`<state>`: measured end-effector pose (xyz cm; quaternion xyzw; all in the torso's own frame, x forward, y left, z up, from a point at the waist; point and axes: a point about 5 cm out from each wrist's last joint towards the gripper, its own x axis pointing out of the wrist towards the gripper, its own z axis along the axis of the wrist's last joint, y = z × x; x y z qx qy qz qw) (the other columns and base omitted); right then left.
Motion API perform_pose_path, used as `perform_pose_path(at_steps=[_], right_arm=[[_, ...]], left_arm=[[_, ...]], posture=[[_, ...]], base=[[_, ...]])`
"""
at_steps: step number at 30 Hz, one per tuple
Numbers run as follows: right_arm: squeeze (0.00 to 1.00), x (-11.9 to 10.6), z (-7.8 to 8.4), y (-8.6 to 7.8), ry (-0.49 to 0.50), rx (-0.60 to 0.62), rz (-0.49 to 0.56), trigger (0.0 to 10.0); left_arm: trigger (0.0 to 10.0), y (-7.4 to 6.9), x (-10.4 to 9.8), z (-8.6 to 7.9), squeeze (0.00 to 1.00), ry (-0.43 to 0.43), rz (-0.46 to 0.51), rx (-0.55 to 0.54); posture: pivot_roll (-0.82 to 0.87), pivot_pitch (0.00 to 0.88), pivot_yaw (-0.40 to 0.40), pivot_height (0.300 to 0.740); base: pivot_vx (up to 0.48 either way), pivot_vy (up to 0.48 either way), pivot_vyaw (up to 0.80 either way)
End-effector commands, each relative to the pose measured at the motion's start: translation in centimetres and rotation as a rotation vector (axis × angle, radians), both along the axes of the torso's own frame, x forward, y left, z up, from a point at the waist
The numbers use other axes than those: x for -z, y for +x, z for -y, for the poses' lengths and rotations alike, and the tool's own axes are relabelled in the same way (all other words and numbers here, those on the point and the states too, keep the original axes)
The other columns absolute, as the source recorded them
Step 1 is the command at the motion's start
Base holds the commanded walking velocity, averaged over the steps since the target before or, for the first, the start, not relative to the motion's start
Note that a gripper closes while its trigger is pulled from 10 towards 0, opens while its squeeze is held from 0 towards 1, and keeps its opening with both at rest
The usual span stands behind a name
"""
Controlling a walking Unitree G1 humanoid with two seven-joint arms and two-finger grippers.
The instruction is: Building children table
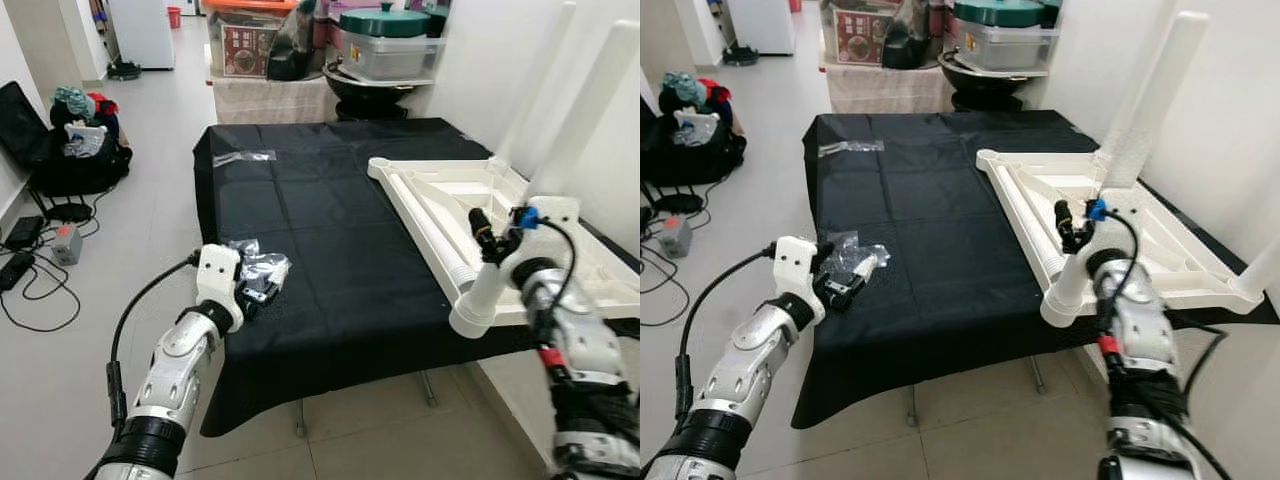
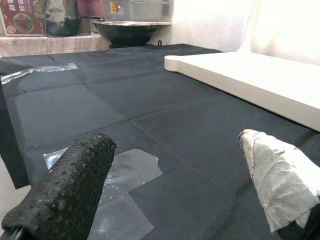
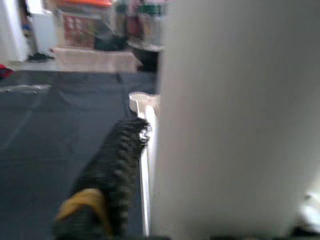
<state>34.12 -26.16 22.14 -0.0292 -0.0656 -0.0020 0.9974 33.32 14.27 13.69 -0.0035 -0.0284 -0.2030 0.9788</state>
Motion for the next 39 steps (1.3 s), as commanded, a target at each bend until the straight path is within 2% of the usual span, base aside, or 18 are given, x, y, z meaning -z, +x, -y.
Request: perform_pose_path(at_steps=[1, 6, 10, 12, 17, 18, 19, 20, 22, 23, 26, 27, 29, 30, 34, 37, 38, 39], right_arm=[[0.00, 0.4, 0.5, 0.3, 0.009, 0.055, -0.005, 0.0], [0.00, 0.7, 0.8, 0.5, 0.029, 0.099, -0.016, 0.0], [0.00, 5.8, 5.4, -2.0, 0.184, 0.912, -0.213, 0.0], [0.00, 6.4, 5.4, -2.8, 0.199, 1.028, -0.232, 0.0], [0.00, 6.1, 2.9, -2.0, 0.195, 0.922, -0.239, 0.0], [0.00, 5.8, 1.5, -0.9, 0.204, 0.798, -0.237, 3.4], [0.00, 5.6, 0.7, -0.3, 0.210, 0.715, -0.235, 3.4], [0.00, 5.2, -0.6, 0.5, 0.218, 0.578, -0.215, 10.0], [0.00, 4.8, -1.6, 1.0, 0.208, 0.468, -0.194, 10.0], [0.60, 4.1, -2.1, 1.1, 0.175, 0.401, -0.145, 10.0], [0.60, 3.9, -1.9, 0.9, 0.159, 0.420, -0.121, 10.0], [1.00, 3.8, -1.9, 0.9, 0.153, 0.407, -0.116, 10.0], [0.95, 3.4, -1.6, 1.1, 0.112, 0.344, -0.119, 10.0], [0.00, 3.1, -1.6, 1.1, 0.090, 0.318, -0.116, 10.0], [0.00, 2.1, -1.8, 1.0, 0.120, 0.150, -0.072, 10.0], [0.00, 0.5, -3.7, -0.6, 0.006, -0.280, 0.006, 10.0], [0.00, 0.4, -3.6, -0.7, -0.021, -0.299, 0.017, 2.7], [0.00, 0.4, -3.6, -0.7, -0.021, -0.299, 0.017, 2.7]], left_arm=[[10.0, 0.2, -0.1, -0.5, 0.00, 0.016, -0.004, -0.005], [10.0, 0.3, -0.2, -0.5, 0.00, 0.017, -0.001, -0.005], [10.0, 0.2, 0.0, 0.2, 0.00, 0.007, -0.004, 0.004], [10.0, 0.1, -0.1, 0.5, 0.00, 0.001, 0.000, 0.012], [10.0, 0.0, 0.0, 0.2, 0.00, 0.006, -0.004, 0.002], [10.0, 0.0, 0.0, 0.0, 0.00, 0.007, -0.004, -0.002], [10.0, 0.1, -0.1, -0.2, 0.00, 0.007, -0.003, -0.004], [10.0, 0.1, -0.2, -0.2, 0.00, 0.008, 0.000, -0.005], [10.0, 0.2, -0.2, -0.3, 0.00, 0.006, 0.001, -0.008], [10.0, 0.3, -0.1, -0.3, 0.00, 0.004, -0.001, -0.015], [10.0, 0.3, 0.0, -0.3, 0.00, 0.002, -0.003, -0.016], [10.0, 0.3, 0.0, -0.1, 0.00, 0.001, -0.005, -0.013], [10.0, 0.1, 0.0, 0.3, 0.00, -0.005, -0.001, 0.003], [10.0, 0.0, -0.1, 0.5, 0.00, -0.008, 0.001, 0.010], [10.0, 0.0, -0.1, 0.2, 0.00, -0.005, -0.002, 0.007], [10.0, 0.4, -0.3, -0.1, 0.00, 0.006, 0.001, 0.011], [10.0, 0.5, -0.4, -0.1, 0.00, 0.009, 0.004, 0.012], [10.0, 0.5, -0.4, -0.1, 0.00, 0.009, 0.004, 0.012]], posture=[[-0.04, 0.000, -0.083, 0.740], [-0.04, 0.000, -0.083, 0.740], [-0.05, 0.000, -0.080, 0.740], [-0.04, 0.000, -0.083, 0.740], [-0.04, 0.000, -0.085, 0.740], [-0.04, 0.000, -0.087, 0.740], [-0.04, 0.000, -0.087, 0.740], [-0.04, 0.000, -0.094, 0.740], [-0.05, 0.000, -0.091, 0.740], [-0.05, 0.000, -0.088, 0.740], [-0.05, 0.000, -0.088, 0.740], [-0.05, 0.000, -0.088, 0.740], [-0.04, 0.000, -0.086, 0.740], [-0.04, 0.000, -0.086, 0.740], [-0.05, 0.000, -0.077, 0.740], [-0.06, 0.000, -0.071, 0.740], [-0.06, 0.000, -0.068, 0.740], [-0.06, 0.000, -0.068, 0.740]], base=[[0.000, 0.000, 0.00], [0.000, 0.000, 0.00], [0.000, 0.000, 0.00], [0.000, 0.000, 0.00], [0.000, 0.000, 0.00], [0.000, 0.000, 0.00], [0.000, 0.000, 0.00], [0.000, 0.000, 0.00], [0.000, 0.000, 0.00], [0.000, 0.000, 0.00], [0.000, 0.000, 0.00], [0.000, 0.000, 0.00], [0.000, 0.000, 0.00], [0.000, 0.000, 0.00], [0.000, 0.000, 0.00], [0.000, 0.000, 0.00], [0.000, 0.000, 0.00], [0.000, 0.000, 0.00]])
